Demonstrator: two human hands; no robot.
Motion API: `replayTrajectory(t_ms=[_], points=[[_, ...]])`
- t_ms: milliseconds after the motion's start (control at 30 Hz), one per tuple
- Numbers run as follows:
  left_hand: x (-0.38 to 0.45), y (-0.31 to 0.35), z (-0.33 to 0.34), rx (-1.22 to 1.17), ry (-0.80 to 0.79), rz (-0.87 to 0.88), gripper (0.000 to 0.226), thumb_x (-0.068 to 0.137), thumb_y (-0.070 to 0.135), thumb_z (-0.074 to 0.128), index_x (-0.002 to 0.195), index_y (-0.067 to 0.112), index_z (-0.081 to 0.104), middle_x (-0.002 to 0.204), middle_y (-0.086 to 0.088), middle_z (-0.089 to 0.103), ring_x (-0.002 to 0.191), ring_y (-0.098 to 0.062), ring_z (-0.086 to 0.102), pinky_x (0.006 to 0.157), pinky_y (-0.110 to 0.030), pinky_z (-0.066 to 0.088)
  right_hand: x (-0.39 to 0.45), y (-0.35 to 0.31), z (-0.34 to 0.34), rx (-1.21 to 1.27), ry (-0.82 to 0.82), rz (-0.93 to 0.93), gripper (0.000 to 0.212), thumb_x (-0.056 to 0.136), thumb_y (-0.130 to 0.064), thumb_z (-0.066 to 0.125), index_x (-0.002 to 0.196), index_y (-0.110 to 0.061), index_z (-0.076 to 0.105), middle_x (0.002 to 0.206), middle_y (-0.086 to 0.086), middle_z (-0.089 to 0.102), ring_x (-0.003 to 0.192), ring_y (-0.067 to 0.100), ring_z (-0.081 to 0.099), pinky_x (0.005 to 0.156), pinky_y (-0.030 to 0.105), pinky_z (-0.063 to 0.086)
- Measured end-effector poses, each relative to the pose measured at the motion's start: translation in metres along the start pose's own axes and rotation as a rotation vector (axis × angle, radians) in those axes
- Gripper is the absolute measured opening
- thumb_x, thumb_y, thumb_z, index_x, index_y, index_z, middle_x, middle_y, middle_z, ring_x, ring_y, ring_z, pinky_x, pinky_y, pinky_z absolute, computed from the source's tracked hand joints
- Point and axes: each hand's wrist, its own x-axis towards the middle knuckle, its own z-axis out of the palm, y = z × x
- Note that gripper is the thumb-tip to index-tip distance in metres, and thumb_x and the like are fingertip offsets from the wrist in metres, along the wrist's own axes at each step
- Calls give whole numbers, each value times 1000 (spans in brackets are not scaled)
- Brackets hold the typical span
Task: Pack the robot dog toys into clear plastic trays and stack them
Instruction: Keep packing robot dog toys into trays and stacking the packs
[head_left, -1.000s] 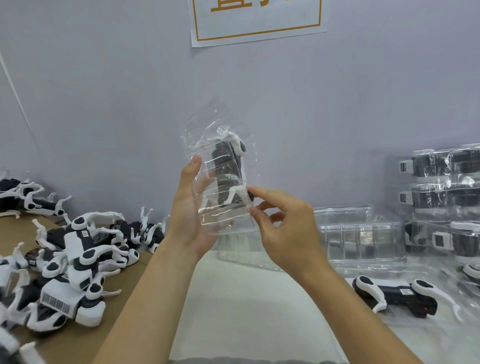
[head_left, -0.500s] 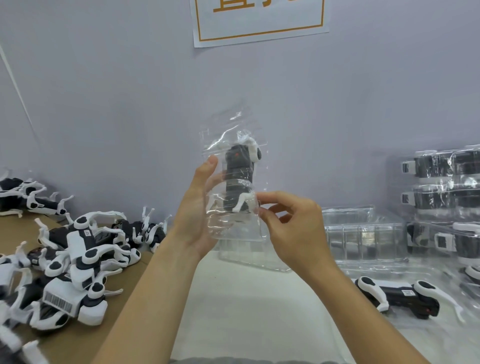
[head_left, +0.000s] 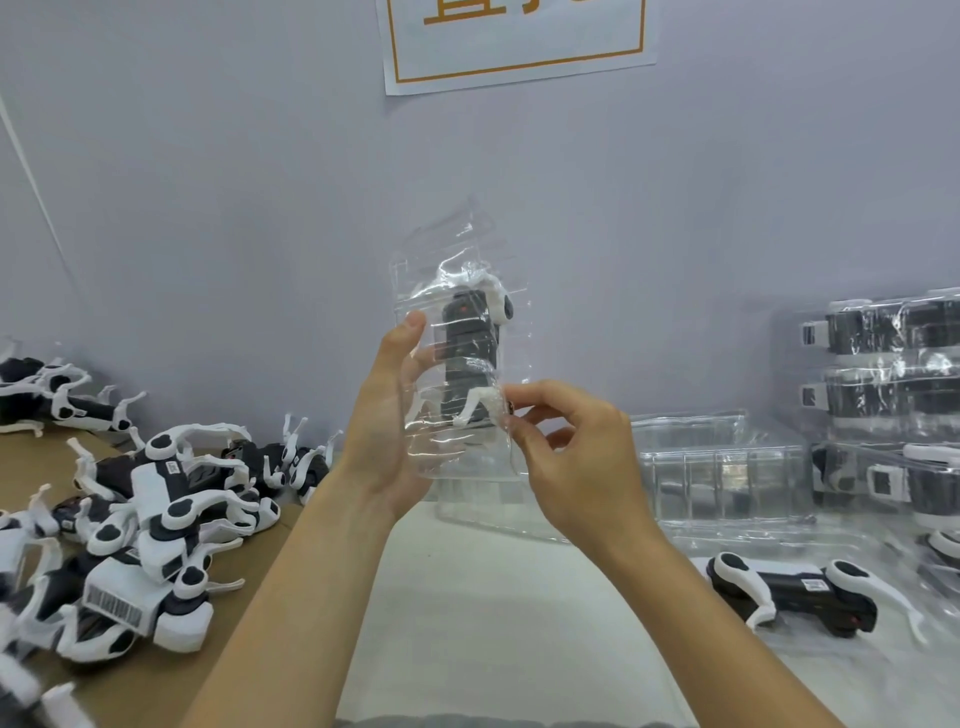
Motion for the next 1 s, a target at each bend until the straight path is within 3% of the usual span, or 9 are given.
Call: replayTrajectory(t_ms=[300,533,633,767,933,1000], points=[[-1,0,1,-18,-6,5,47,79,63,66,92,21,81,95,-13,75,83,-29,72,81,-46,60,-2,1,3,-45,8,-26,19,89,-6,69,97,-23,73,87,-15,69,81,6,63,59,13,46],[-2,1,-4,14,27,-12,53,74,64,70,99,19,79,100,-12,76,82,-27,74,64,-37,59,-3,3,4,-10,-6,-17,19,87,-4,71,93,-22,74,86,-13,70,79,5,63,59,13,46],[-2,2,-5,43,11,-19,60,73,65,72,109,16,76,106,-14,75,88,-30,74,70,-40,59,-1,4,-2,27,-28,5,21,90,-3,66,86,-23,74,80,-13,70,78,7,64,58,16,46],[-1,1,-5,130,-30,-28,66,70,67,73,115,18,73,111,-17,74,96,-34,72,80,-45,57,4,6,-13,42,-26,48,23,96,-12,60,80,-22,73,74,-11,71,75,10,66,66,30,53],[-3,-4,2,236,-190,-97,54,71,69,71,106,29,77,104,-3,76,92,-20,74,69,-32,59,11,12,-25,94,170,85,7,95,-21,65,94,-27,62,78,-5,71,75,13,69,69,32,56],[-4,-6,5,322,-159,-108,62,60,78,69,106,38,76,101,10,75,93,-9,71,70,-25,56,13,14,-30,136,202,105,15,93,-23,68,103,-29,58,83,-4,71,77,15,69,70,32,55]])
